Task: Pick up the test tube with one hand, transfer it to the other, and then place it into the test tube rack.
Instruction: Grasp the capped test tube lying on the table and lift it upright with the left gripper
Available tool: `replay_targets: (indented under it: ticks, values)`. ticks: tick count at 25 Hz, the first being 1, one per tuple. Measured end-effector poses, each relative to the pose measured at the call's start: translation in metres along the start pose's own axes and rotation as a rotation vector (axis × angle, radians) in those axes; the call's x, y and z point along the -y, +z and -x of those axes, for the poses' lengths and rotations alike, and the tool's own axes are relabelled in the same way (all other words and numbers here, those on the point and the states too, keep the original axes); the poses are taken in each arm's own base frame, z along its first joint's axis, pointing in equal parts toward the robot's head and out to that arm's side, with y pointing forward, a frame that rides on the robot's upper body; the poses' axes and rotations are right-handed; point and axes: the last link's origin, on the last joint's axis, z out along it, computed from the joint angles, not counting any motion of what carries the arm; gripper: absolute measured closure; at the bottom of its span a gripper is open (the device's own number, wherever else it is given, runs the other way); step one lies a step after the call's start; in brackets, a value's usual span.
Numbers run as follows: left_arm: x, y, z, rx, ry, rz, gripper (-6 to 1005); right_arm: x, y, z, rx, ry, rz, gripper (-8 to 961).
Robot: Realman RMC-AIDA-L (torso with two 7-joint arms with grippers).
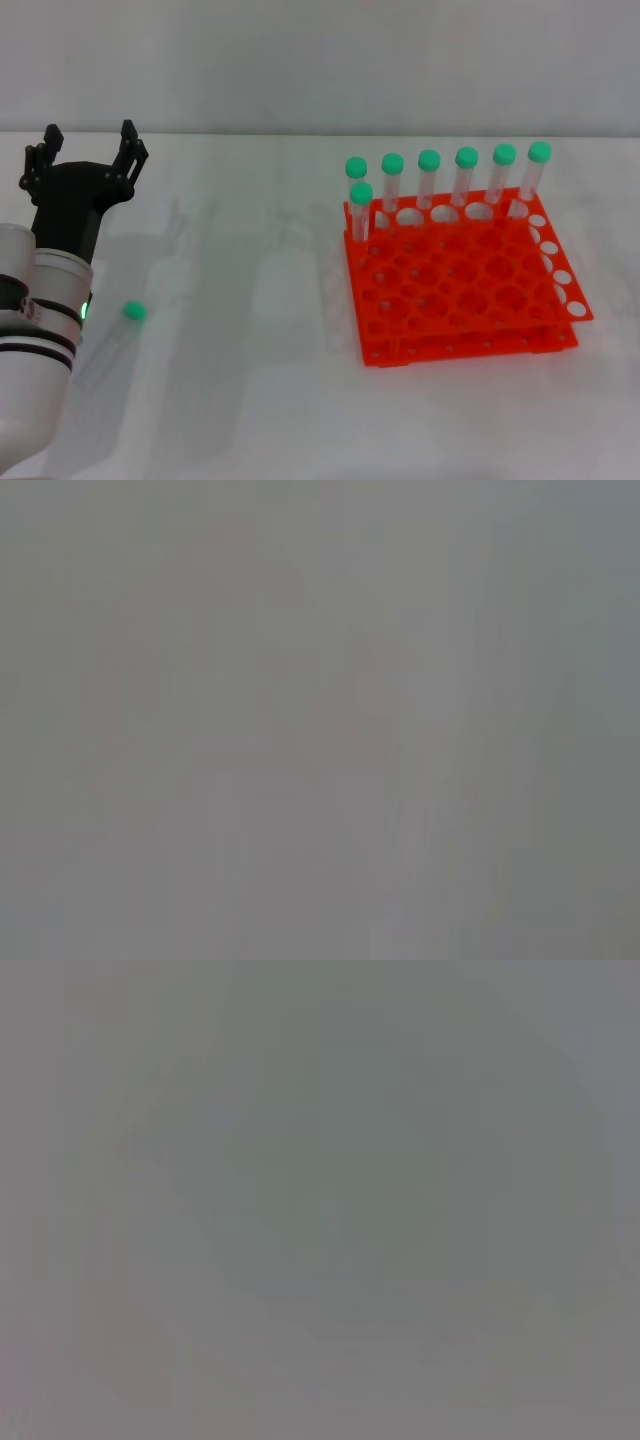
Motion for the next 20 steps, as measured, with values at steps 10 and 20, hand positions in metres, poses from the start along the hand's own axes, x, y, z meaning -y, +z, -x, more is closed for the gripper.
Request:
replay_targets:
  ticks: [10,20]
  values:
    - [-0.001,0.002,-0.002,-0.005,0.001,0.004,117,0.001,0.000,0.000,0.001,-0.003,0.000,82]
    - [-0.010,0.003,-0.005,-0.014,-0.039,0.015,117,0.002,-0.001,-0.001,-0.004,-0.005,-0.004,82]
